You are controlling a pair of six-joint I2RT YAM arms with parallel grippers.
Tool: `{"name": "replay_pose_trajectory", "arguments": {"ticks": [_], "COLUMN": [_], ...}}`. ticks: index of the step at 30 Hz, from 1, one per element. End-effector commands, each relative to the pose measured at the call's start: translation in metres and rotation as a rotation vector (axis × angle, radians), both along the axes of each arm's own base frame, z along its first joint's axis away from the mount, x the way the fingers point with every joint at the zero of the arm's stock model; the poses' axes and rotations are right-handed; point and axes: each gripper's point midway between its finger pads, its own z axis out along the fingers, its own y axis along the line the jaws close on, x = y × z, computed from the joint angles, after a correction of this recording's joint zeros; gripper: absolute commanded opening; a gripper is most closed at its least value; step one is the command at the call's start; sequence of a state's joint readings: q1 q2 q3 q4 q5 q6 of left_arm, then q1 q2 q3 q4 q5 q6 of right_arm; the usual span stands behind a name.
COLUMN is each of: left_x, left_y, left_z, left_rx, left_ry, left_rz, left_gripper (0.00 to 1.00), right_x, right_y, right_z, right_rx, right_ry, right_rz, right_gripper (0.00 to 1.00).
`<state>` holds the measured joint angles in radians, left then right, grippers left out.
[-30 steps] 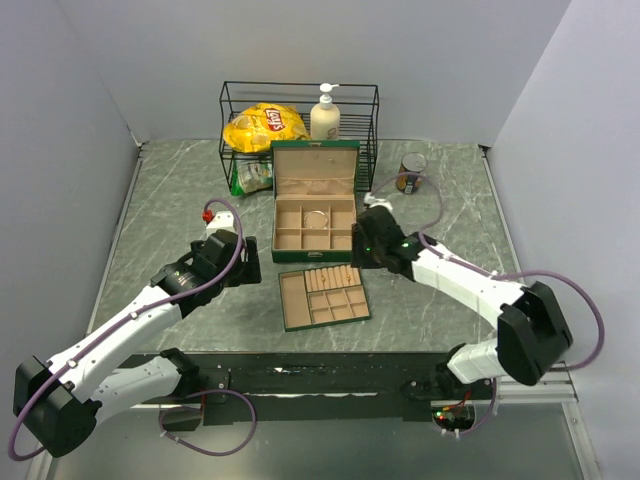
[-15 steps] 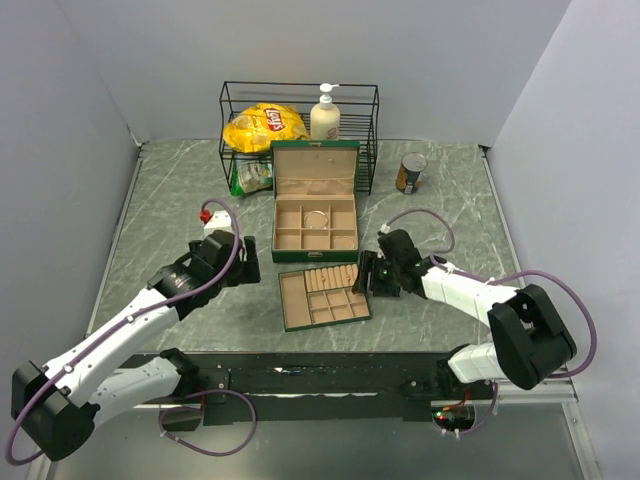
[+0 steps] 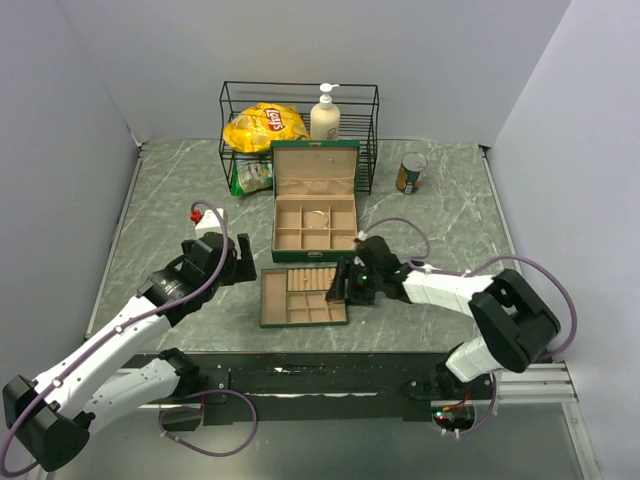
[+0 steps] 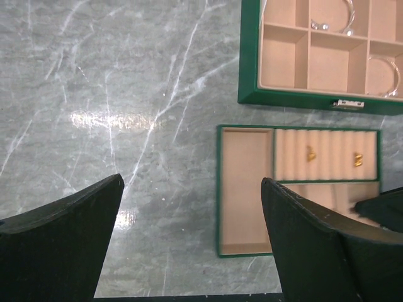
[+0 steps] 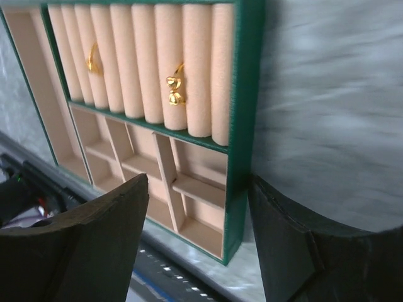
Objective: Organize the mixed jewelry
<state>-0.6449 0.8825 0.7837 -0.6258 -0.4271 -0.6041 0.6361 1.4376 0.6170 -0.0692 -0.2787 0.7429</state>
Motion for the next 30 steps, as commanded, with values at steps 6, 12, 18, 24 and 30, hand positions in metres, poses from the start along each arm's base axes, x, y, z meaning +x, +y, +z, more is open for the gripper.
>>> {"name": "replay_pose_trajectory", "arguments": {"ticks": [6, 12, 18, 24, 30], "left_x": [0.002, -0.001, -0.002, -0.004, -0.004], "left_y": [0.019, 0.029, 0.034, 0.039, 0.040], "left_z": [0.032, 0.041, 0.045, 0.049, 0.049], "left_rx": [-0.043, -0.055, -0.061, -0.067, -0.066], "left_ry": [-0.115, -0.151, -0.170, -0.186, -0.187], "left_rz": [0.105, 0.148, 0.171, 0.194, 0.199], "left_gripper": [0.96, 0.96, 0.96, 0.96, 0.96], "right_x": [0.013, 0.026, 0.026, 0.028, 0.040], "right_y": [0.082, 0.123, 0.167, 0.200, 0.201], "right_z": [0.019, 0.029, 0.033, 0.030, 0.056], "right_rx": [0.040, 0.052, 0.076, 0.094, 0.052], "right_ry": [-0.022, -0.043, -0.028, -0.022, -0.156], "right_rz": [0.076, 0.105, 0.155, 0.208, 0.266], "right_gripper": [0.71, 0.70, 0.70, 0.70, 0.70]}}
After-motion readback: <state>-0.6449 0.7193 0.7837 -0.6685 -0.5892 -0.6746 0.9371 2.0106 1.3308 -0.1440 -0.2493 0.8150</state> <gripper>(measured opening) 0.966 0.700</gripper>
